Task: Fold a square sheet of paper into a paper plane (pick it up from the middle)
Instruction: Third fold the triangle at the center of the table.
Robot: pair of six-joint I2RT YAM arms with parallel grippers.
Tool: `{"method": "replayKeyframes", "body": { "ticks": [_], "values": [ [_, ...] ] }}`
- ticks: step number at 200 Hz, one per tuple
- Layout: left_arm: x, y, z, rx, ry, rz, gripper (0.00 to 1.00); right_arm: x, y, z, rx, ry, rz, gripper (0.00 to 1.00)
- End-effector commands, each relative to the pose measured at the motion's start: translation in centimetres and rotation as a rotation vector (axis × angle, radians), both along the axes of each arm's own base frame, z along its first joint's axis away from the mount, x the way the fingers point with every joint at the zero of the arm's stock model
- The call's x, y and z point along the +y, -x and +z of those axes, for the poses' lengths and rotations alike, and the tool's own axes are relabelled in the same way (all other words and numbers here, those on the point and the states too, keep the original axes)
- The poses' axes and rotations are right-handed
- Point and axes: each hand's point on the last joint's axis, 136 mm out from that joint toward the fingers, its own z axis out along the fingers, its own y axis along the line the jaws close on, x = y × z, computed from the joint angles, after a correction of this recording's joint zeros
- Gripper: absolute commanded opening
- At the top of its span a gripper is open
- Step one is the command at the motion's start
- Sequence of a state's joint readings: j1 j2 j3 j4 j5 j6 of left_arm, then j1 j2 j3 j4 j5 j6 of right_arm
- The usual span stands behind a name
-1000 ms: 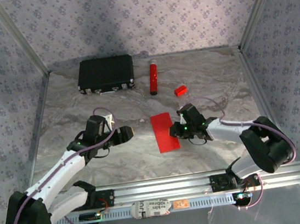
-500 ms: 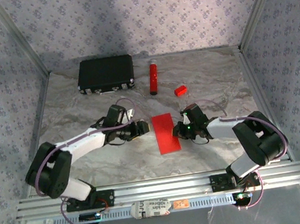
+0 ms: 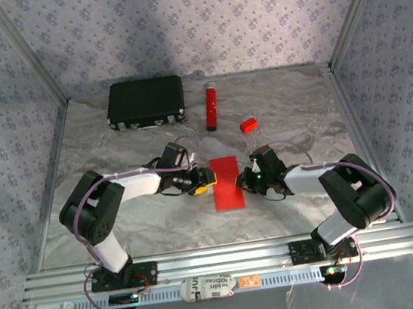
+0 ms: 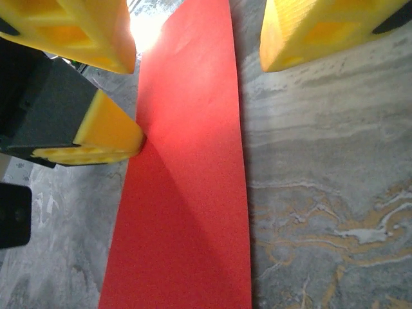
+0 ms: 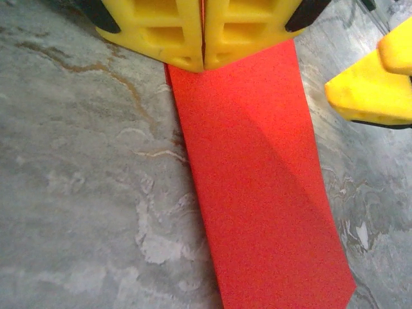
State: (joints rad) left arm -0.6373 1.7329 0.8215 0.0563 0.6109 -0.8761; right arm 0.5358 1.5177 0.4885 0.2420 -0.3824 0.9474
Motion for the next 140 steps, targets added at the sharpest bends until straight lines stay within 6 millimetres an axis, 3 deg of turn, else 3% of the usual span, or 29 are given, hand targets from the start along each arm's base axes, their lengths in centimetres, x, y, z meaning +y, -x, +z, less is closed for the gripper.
{"method": "replayKeyframes", "body": {
  "ticks": [1,82,140],
  "values": [
    [-1.1,-0.3,0.4,0.015,0.03,-0.013,0.5,-1.0,1.5,-2.2,0.08,0.064,-0.04,0.09],
    [-1.0,-0.3,-1.4,0.074,-0.03,-0.018,0.36,-1.1,1.7,-2.4,0.082,0.083,-0.046,0.09],
    [-0.8,-0.3,-1.9,0.086,-0.041,-0.005,0.35,-1.1,1.8,-2.4,0.083,0.084,-0.04,0.09]
  ]
}}
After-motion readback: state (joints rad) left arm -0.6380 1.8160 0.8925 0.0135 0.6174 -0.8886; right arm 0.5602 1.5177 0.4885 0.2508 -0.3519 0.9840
